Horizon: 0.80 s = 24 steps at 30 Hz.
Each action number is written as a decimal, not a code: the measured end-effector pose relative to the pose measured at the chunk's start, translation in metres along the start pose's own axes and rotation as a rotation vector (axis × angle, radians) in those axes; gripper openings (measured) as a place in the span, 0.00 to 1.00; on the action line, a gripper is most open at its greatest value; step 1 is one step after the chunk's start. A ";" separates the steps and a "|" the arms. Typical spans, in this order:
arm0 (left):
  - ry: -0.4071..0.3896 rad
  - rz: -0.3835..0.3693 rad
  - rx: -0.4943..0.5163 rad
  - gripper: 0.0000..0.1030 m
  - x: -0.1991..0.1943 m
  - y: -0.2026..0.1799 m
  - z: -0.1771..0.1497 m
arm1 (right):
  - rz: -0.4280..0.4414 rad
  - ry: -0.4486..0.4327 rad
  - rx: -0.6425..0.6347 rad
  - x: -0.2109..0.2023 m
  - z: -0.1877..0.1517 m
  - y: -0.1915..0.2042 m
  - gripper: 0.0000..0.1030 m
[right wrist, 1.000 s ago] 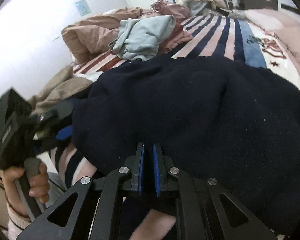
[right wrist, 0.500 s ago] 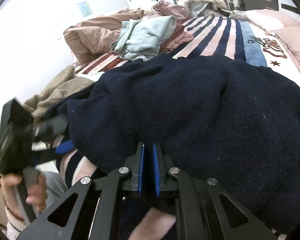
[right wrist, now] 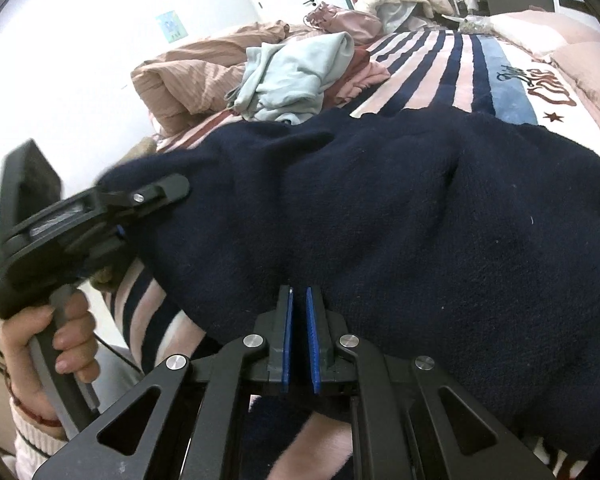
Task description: Fold small clothes
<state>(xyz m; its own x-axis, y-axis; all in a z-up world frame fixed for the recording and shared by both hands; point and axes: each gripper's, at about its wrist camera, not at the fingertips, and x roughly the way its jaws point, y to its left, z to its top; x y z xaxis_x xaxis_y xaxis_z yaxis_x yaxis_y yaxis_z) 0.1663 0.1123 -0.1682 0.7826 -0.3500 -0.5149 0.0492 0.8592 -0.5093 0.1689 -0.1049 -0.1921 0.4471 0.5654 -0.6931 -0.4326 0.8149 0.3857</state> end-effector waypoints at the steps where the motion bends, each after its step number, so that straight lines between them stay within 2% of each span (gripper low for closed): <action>1: -0.013 -0.004 0.074 0.15 -0.004 -0.018 0.003 | 0.017 -0.001 0.008 -0.001 0.001 -0.003 0.03; 4: -0.020 0.027 0.258 0.15 -0.008 -0.062 0.009 | 0.106 -0.015 0.078 -0.020 0.004 -0.020 0.03; 6: 0.003 0.007 0.350 0.15 -0.003 -0.089 0.011 | 0.131 -0.088 0.125 -0.053 0.004 -0.039 0.04; 8: 0.030 -0.026 0.405 0.15 0.005 -0.110 0.011 | 0.128 -0.168 0.182 -0.088 0.000 -0.062 0.15; 10: 0.048 -0.052 0.481 0.15 0.017 -0.137 0.004 | 0.120 -0.250 0.222 -0.129 -0.007 -0.085 0.17; 12: 0.077 -0.095 0.517 0.15 0.029 -0.157 -0.003 | 0.057 -0.319 0.234 -0.169 -0.017 -0.103 0.17; 15: 0.156 -0.204 0.579 0.15 0.054 -0.192 -0.026 | 0.006 -0.376 0.260 -0.206 -0.031 -0.120 0.17; 16: 0.213 -0.245 0.603 0.15 0.066 -0.206 -0.041 | -0.003 -0.393 0.275 -0.216 -0.037 -0.125 0.17; 19: 0.329 -0.285 0.629 0.16 0.097 -0.219 -0.076 | -0.020 -0.420 0.305 -0.231 -0.047 -0.136 0.17; 22: 0.324 -0.327 0.605 0.20 0.097 -0.219 -0.084 | -0.030 -0.409 0.325 -0.232 -0.052 -0.143 0.17; 24: 0.324 -0.351 0.578 0.30 0.087 -0.213 -0.078 | -0.027 -0.381 0.334 -0.224 -0.054 -0.145 0.17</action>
<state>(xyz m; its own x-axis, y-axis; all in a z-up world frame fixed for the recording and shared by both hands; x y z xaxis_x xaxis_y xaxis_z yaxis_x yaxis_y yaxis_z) 0.1759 -0.1304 -0.1581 0.4433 -0.6554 -0.6115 0.6502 0.7047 -0.2839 0.0890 -0.3569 -0.1259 0.7357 0.4988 -0.4583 -0.1704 0.7911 0.5874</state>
